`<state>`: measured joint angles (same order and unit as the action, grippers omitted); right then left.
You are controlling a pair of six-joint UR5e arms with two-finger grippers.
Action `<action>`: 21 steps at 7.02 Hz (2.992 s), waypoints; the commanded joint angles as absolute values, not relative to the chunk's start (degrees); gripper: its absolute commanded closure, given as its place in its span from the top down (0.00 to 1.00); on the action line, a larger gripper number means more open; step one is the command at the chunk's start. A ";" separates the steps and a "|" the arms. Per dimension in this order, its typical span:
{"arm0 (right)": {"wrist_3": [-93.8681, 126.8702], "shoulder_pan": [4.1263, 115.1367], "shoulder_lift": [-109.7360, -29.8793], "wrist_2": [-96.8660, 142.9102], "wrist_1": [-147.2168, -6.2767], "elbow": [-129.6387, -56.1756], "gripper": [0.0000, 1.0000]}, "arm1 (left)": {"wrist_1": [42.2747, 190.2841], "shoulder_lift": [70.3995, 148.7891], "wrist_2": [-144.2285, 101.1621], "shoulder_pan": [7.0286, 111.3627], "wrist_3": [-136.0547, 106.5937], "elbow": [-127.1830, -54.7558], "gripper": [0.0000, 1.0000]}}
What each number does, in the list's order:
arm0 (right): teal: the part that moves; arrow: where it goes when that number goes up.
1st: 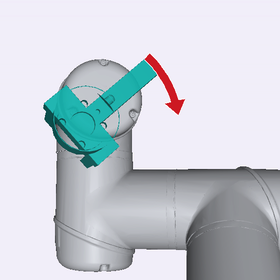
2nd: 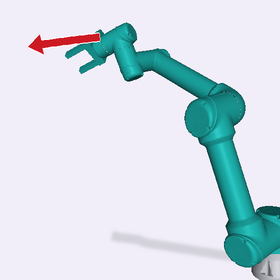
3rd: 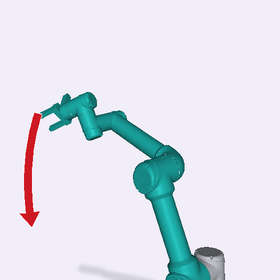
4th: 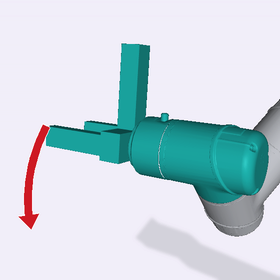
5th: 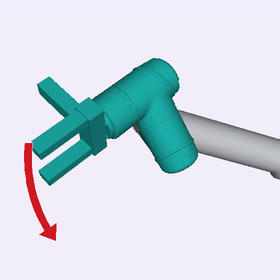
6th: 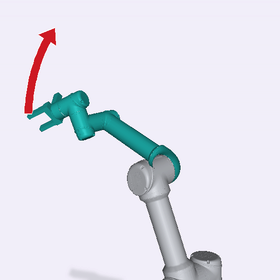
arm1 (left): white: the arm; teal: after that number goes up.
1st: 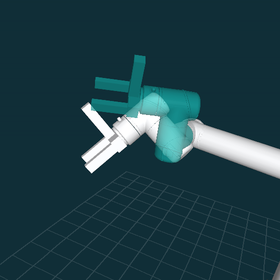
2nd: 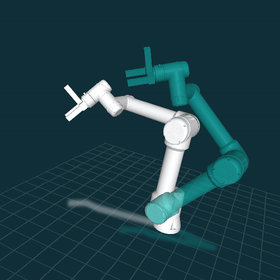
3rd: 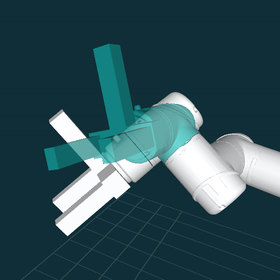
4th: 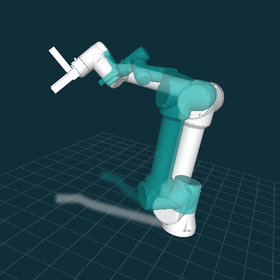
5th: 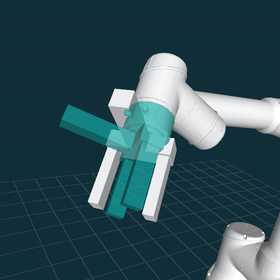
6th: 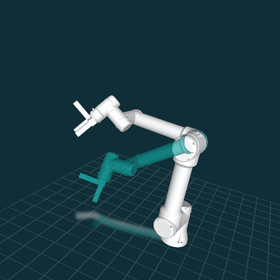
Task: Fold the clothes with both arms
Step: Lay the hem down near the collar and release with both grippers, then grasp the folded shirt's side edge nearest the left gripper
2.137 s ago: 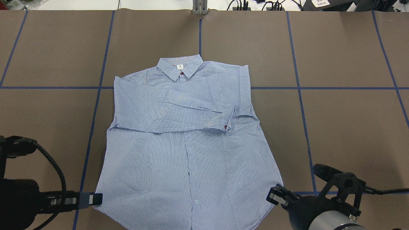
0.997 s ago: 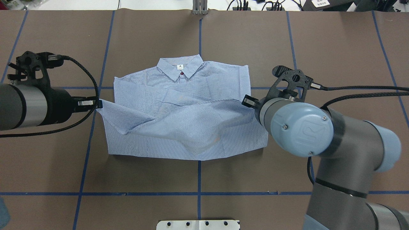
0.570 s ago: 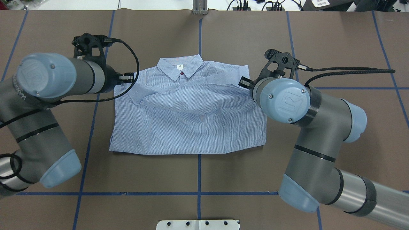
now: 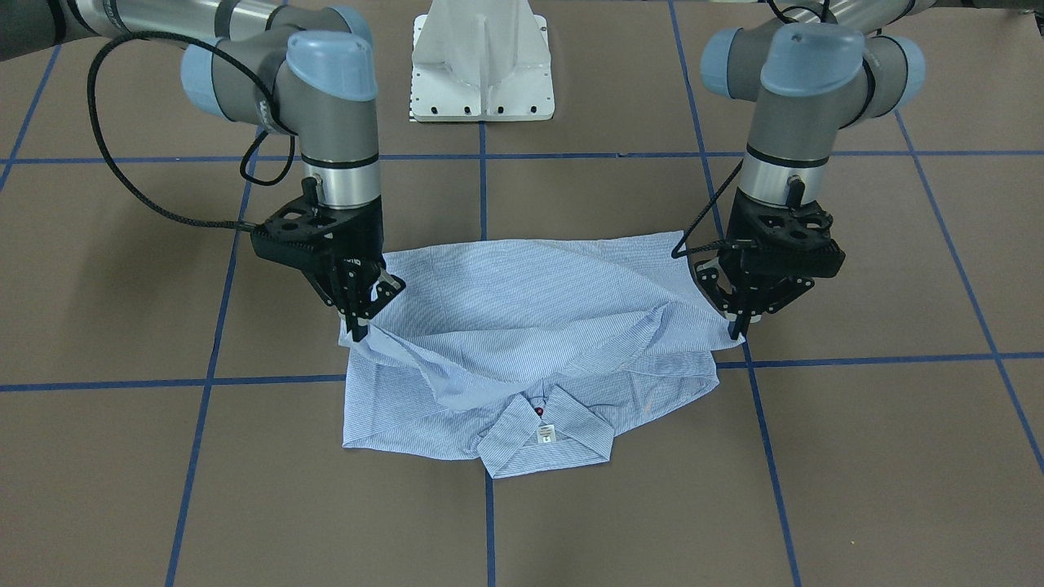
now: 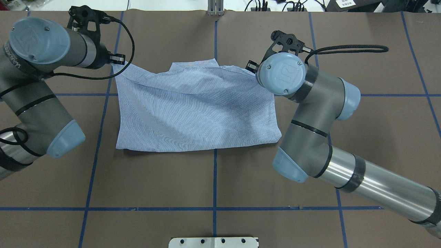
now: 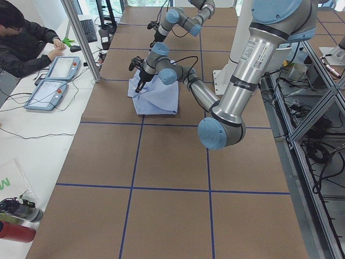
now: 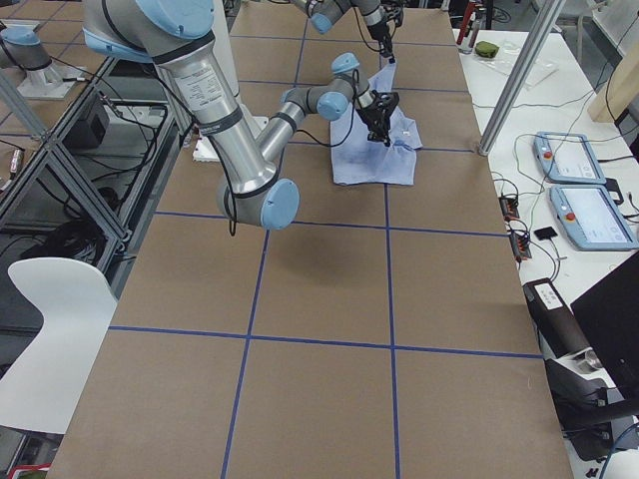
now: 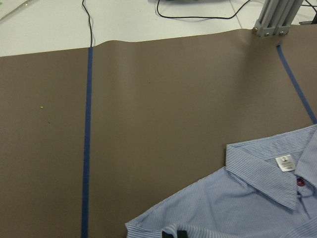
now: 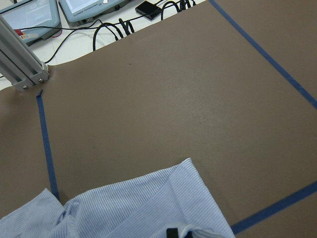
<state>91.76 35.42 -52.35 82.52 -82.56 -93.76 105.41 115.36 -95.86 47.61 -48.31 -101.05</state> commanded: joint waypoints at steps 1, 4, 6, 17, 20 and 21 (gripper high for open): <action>90.71 36.04 -50.18 82.97 -74.19 -83.78 0.00 | 115.43 115.75 -96.07 48.17 -46.67 -90.15 0.00; 83.70 36.82 -52.28 83.58 -70.25 -83.67 0.00 | 119.97 117.86 -96.06 48.16 -45.54 -83.93 0.49; 77.74 42.68 -52.82 94.68 -70.22 -84.02 1.00 | 120.32 116.90 -97.63 48.60 -37.56 -87.69 1.00; 74.44 43.77 -58.62 97.56 -69.43 -90.70 1.00 | 132.10 96.68 -95.10 30.59 -53.96 -102.66 0.83; 74.79 43.33 -58.62 96.86 -69.35 -90.79 1.00 | 132.19 96.68 -95.10 29.10 -54.40 -100.81 0.82; 74.79 43.33 -58.62 96.86 -69.35 -90.70 1.00 | 132.19 96.85 -95.10 28.48 -55.62 -101.07 0.52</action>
